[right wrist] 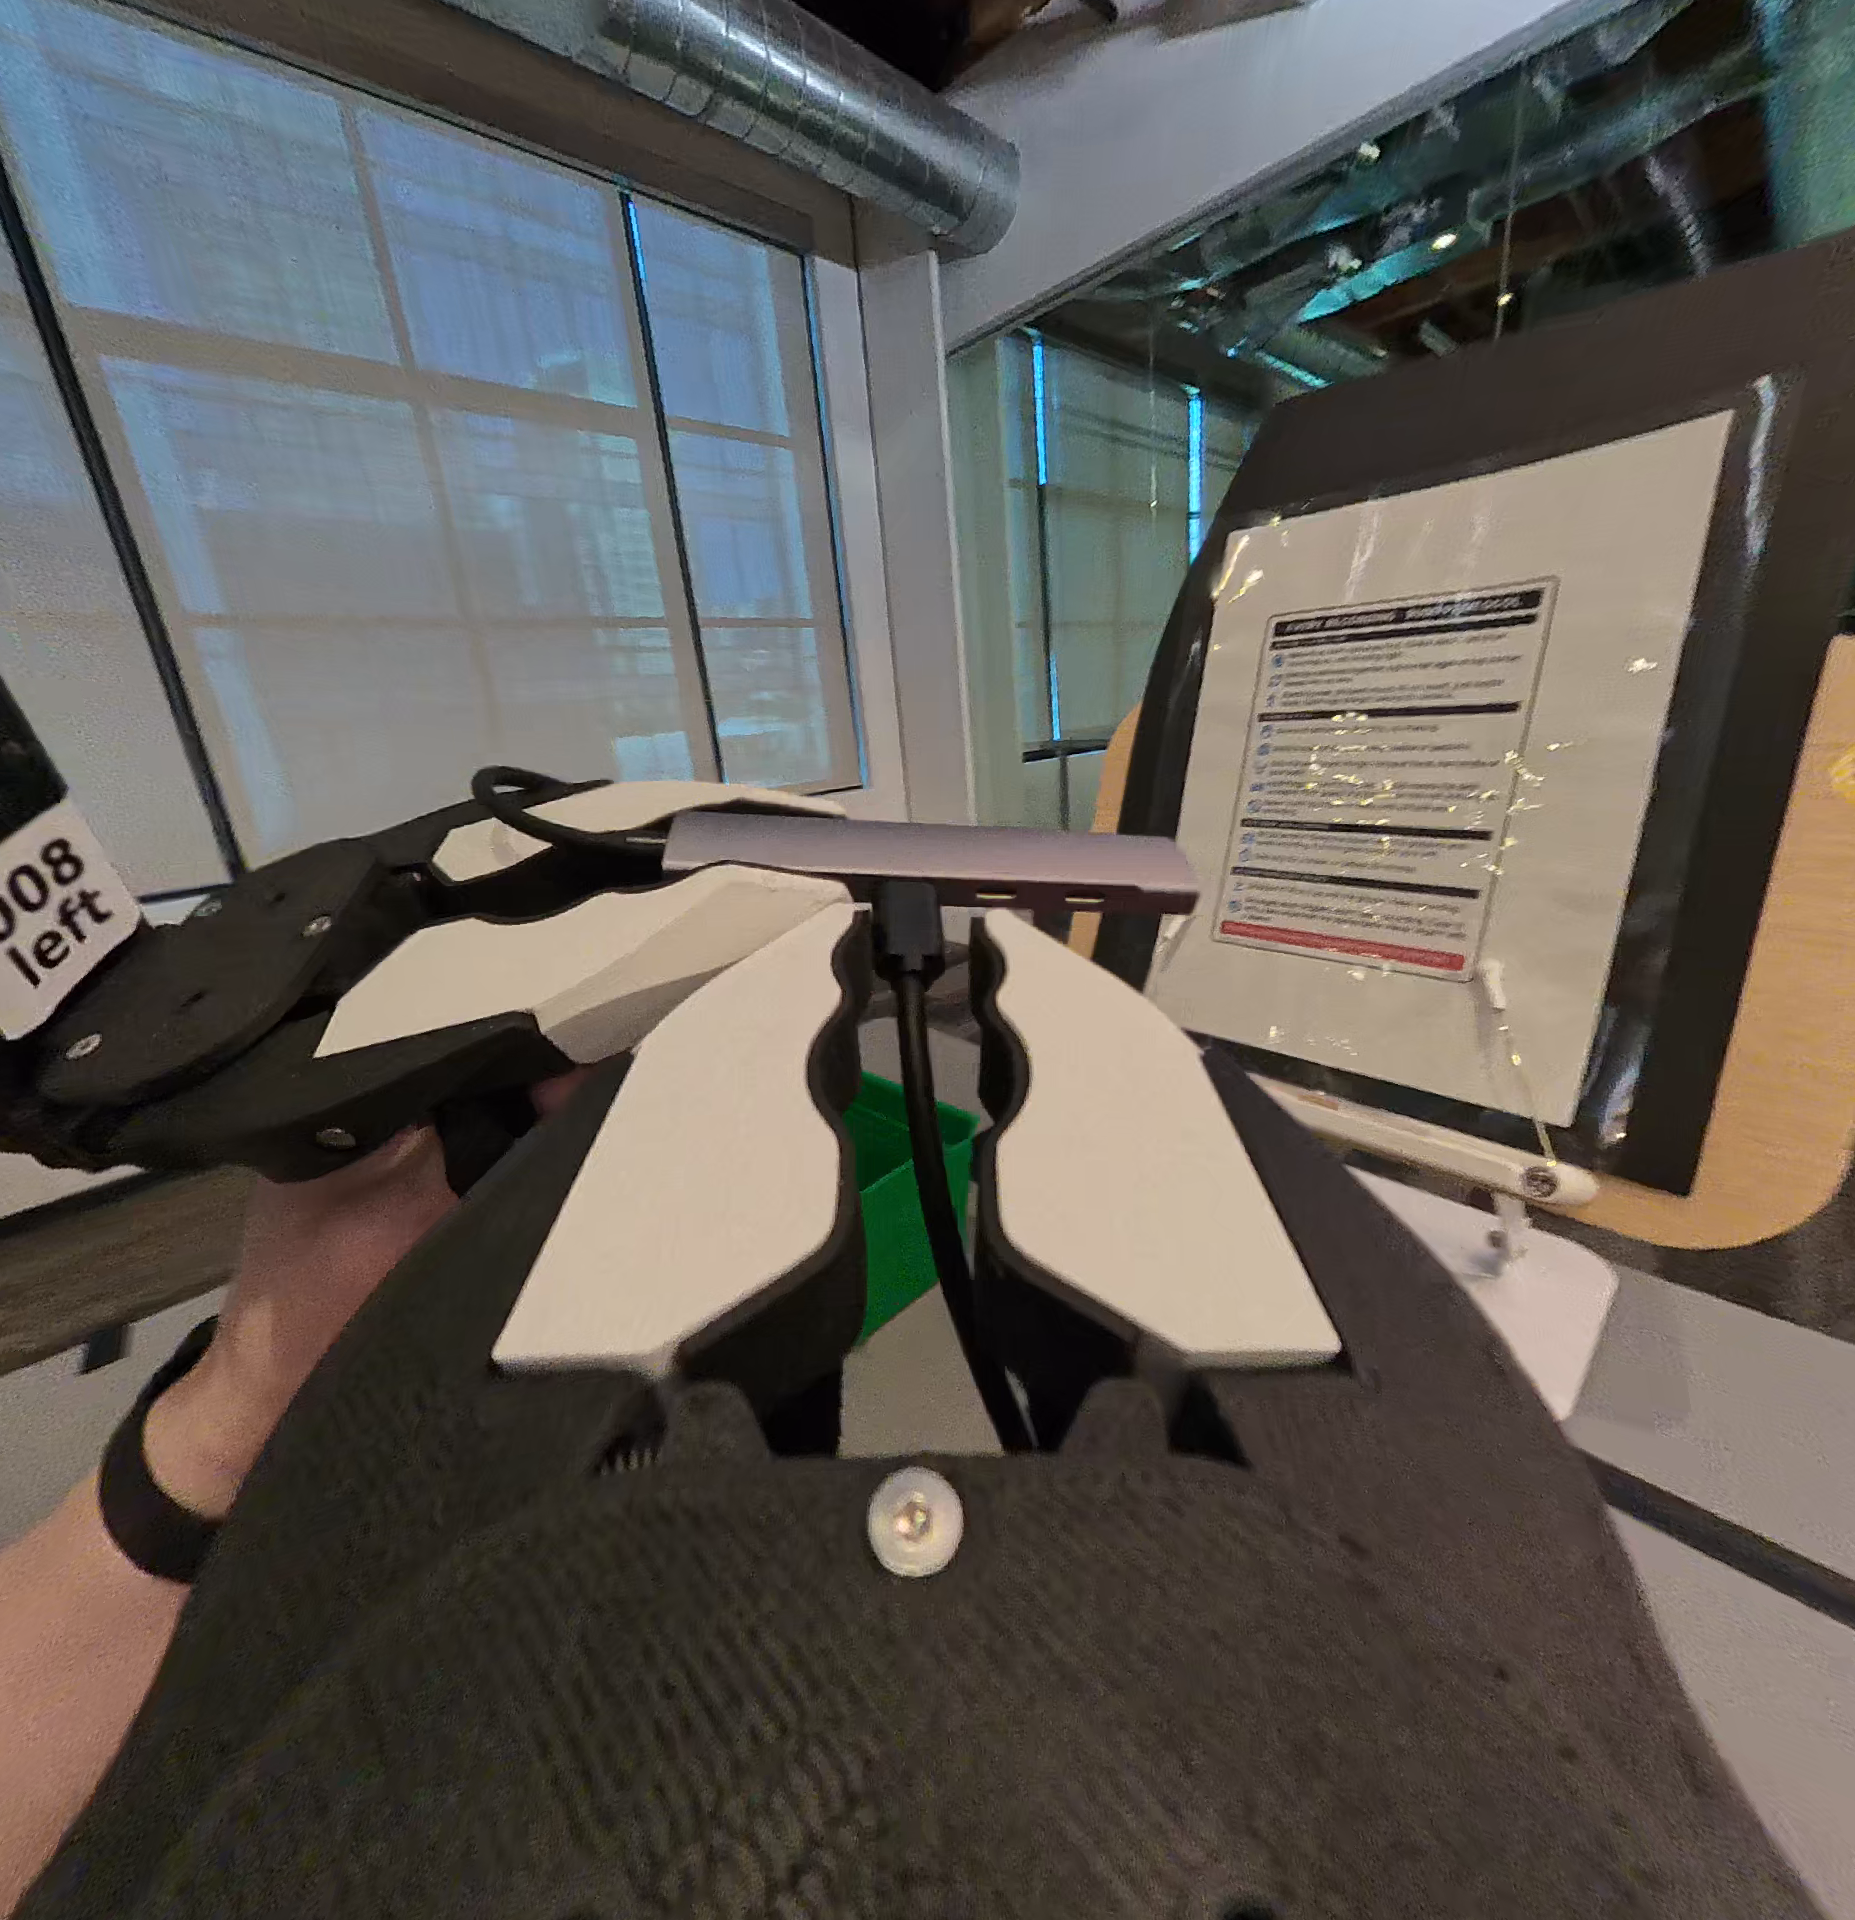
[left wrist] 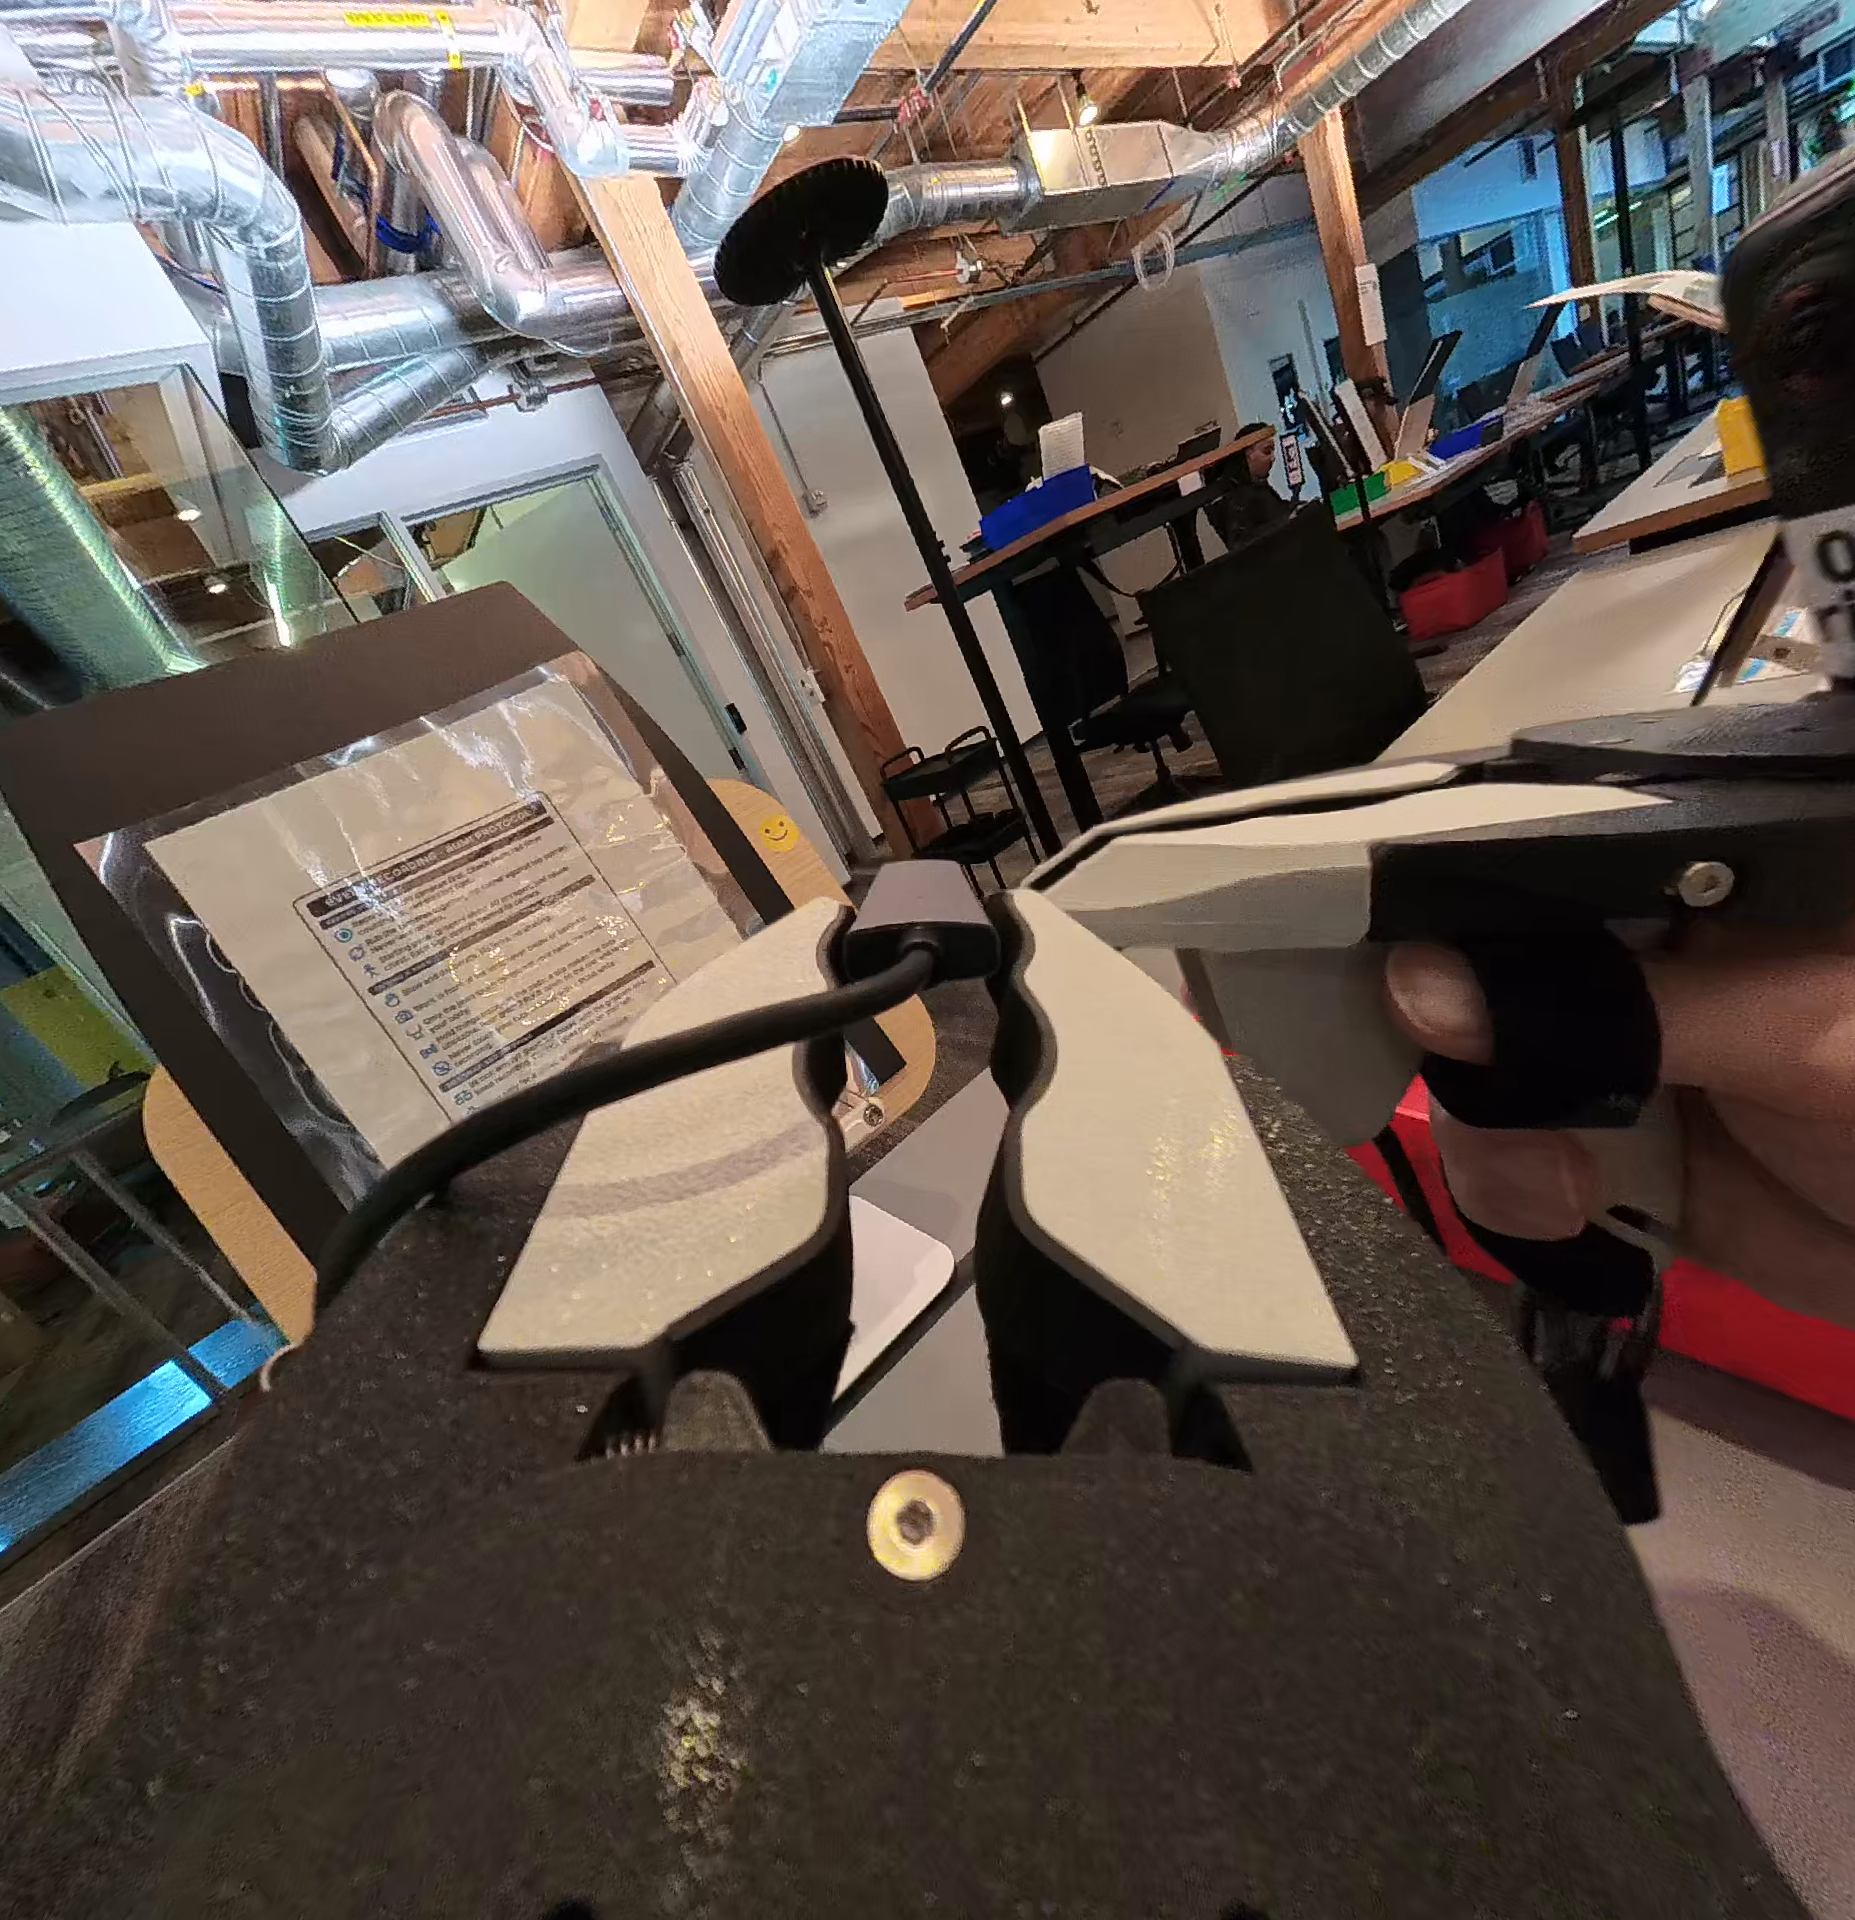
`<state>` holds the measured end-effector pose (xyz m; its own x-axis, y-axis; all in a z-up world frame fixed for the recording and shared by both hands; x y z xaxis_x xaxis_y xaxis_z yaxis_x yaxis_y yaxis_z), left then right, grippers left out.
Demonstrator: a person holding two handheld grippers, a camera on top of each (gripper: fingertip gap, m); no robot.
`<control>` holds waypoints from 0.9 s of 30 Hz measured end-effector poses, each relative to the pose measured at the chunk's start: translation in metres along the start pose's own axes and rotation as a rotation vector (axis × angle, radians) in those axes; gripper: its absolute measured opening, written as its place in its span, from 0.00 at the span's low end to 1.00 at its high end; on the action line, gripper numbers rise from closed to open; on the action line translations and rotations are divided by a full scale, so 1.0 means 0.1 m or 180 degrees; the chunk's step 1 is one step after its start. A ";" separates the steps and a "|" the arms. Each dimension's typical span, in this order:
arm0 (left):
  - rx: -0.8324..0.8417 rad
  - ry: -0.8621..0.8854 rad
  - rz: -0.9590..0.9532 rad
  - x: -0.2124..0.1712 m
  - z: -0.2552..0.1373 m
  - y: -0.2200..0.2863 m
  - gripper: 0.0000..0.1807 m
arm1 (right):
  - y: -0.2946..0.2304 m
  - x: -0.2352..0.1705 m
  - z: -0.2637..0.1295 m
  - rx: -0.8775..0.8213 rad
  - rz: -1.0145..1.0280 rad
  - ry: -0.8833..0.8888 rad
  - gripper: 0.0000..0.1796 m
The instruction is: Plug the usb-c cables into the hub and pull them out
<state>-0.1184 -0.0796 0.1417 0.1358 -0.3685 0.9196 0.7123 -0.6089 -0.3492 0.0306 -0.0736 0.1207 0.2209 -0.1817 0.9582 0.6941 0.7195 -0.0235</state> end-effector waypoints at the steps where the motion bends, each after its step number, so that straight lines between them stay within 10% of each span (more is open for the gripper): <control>1: 0.0004 0.0010 0.0010 0.00 0.00 0.01 0.13 | 0.01 -0.01 0.00 0.0044 0.0067 0.0000 0.10; 27: 0.0178 0.0223 0.0319 -0.05 0.03 0.07 0.14 | -0.10 -0.09 -0.03 -0.0340 -0.0695 0.0353 0.08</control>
<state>-0.1124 -0.0801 0.1349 0.1613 -0.4748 0.8652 0.7351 -0.5271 -0.4263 0.0237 -0.0816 0.1118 0.1274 -0.4014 0.9070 0.8006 0.5814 0.1449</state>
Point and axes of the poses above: each gripper's, where its closed fingertips meet, z out along the fingers, x out of its top, y = z × x across the jaws, the point moved 10 cm from there along -z, back along the fingers, and after that the axes turned 4 degrees about -z, right-handed, at the moved point
